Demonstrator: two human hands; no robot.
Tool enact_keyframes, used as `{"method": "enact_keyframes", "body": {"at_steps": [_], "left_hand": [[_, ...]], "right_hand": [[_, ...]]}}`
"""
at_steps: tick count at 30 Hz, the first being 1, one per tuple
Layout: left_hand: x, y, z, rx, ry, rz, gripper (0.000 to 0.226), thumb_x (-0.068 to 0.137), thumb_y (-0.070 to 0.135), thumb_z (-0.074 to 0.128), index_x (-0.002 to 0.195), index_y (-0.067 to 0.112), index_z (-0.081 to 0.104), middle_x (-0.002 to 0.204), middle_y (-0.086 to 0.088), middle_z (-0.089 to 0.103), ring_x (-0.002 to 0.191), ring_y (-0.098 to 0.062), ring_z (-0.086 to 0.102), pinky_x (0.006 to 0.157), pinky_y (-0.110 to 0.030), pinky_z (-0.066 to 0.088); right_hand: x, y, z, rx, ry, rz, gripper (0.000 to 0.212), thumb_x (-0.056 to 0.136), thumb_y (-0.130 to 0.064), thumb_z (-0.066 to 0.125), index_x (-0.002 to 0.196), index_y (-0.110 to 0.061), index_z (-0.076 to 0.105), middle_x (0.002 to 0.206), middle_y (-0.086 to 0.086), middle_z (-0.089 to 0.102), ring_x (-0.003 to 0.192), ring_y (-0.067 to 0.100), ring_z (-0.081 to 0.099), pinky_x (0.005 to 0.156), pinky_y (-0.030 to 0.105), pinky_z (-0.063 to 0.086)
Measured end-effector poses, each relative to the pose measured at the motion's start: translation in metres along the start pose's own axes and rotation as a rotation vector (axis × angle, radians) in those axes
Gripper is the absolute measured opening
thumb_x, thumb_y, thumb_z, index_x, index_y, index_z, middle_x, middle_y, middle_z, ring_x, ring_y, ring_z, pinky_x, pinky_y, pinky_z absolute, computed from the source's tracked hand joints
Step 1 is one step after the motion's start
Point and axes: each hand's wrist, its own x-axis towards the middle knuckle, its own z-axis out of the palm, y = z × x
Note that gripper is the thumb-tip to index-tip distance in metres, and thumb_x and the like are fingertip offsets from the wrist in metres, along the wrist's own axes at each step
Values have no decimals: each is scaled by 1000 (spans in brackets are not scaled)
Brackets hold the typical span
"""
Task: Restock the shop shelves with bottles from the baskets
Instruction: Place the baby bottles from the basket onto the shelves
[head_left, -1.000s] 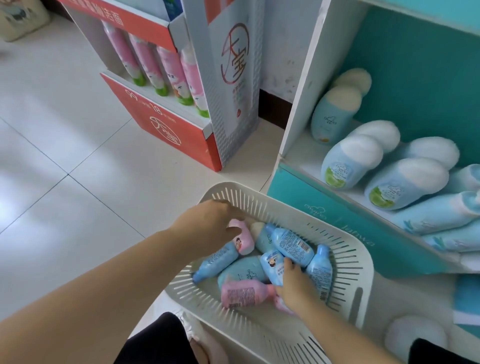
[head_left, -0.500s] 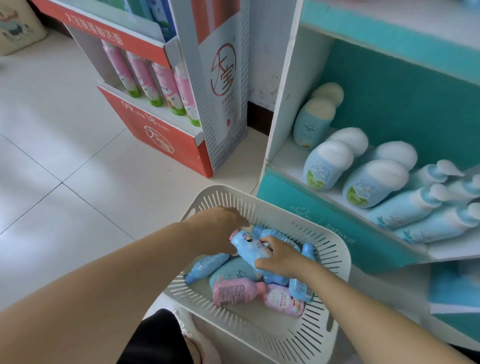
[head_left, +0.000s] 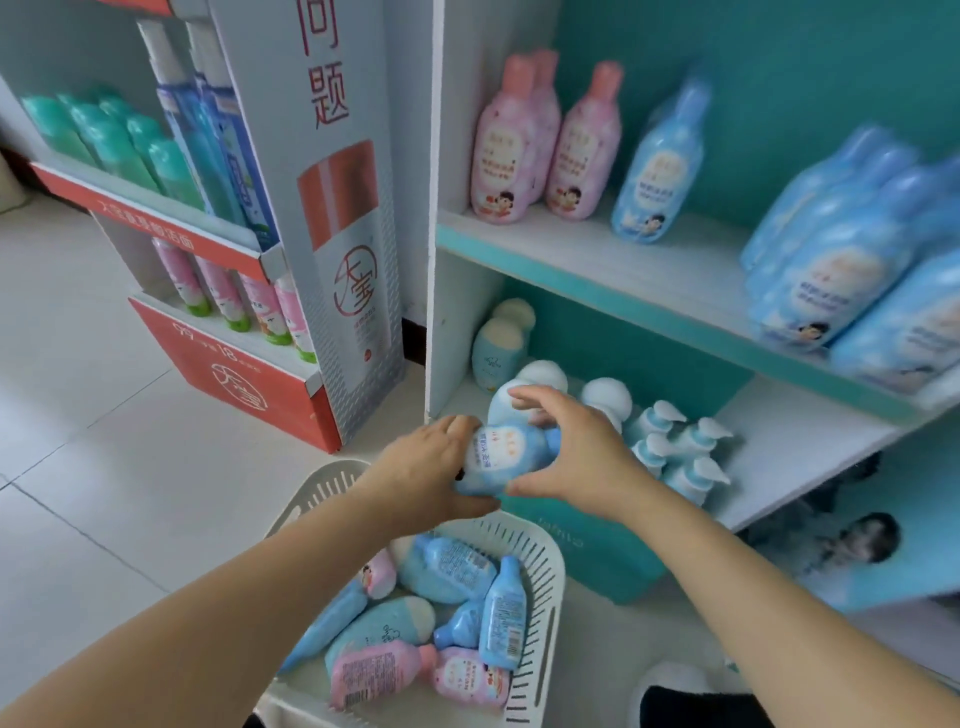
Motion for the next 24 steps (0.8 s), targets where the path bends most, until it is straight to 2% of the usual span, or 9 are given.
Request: {"method": "enact_keyframes", "body": {"at_steps": [3,5,7,13,15,17,19,22,24], "left_hand": [[3,21,-9,-253,169,-99,65,75,55,66,121,16,41,109,1,55,97,-19,55,78,-26,40],[7,36,-23,-412,255,-140,51,78,50,65,111,18,42,95,4,54,78,-14,52,64,-24,38],[14,49,-40,-531,308,-165,43,81,47,63,107,25,38,86,8,52,72,-7,51,57,-19,36],[50,96,-91,-618,458,-74,45,79,37,67,109,33,34,94,12,55,82,-2,54,64,-15,42],[68,116,-105,-607,472,-68,46,77,38,69,106,32,33,96,8,54,87,-12,55,76,-26,47],[87,136,-113,-567,484,-88,47,76,42,68,104,29,32,95,9,49,96,-19,49,89,-41,44],[106,153,-118,-547,479,-134,47,77,43,67,105,26,32,91,12,42,99,-18,40,95,-41,37],[132,168,-119,-599,439,-173,53,78,39,68,115,18,37,86,17,37,105,-22,39,95,-38,38],[149,174,-117,-628,411,-181,55,76,34,71,114,11,38,95,6,46,105,-26,45,87,-33,40]], "right_hand": [[-1,-3,-20,80,233,9,87,53,-24,90,130,-26,48,127,-8,50,113,8,48,98,25,40],[-2,-6,-32,205,343,39,83,59,-25,88,131,-27,47,127,-11,50,112,7,49,97,24,40],[-2,-8,-44,322,416,56,74,66,-24,84,130,-28,47,124,-14,52,110,5,52,94,23,42],[-10,-9,-83,561,565,-26,46,80,-16,73,109,-41,50,112,-20,58,106,-1,56,88,20,46],[-13,-6,-94,558,599,-42,45,81,-13,71,108,-41,49,110,-21,58,104,-1,57,87,21,46],[-16,-5,-104,534,630,-52,45,83,-11,69,111,-38,49,110,-22,58,103,1,58,89,22,47],[-19,-4,-112,501,683,-71,45,84,-8,66,109,-40,48,111,-21,58,104,3,59,91,22,47],[-24,-2,-124,480,792,-91,47,84,-4,64,104,-45,49,110,-19,60,104,2,59,88,18,46],[-28,0,-132,482,852,-103,48,84,-2,63,104,-44,51,110,-19,61,104,-1,59,88,15,45]]}}
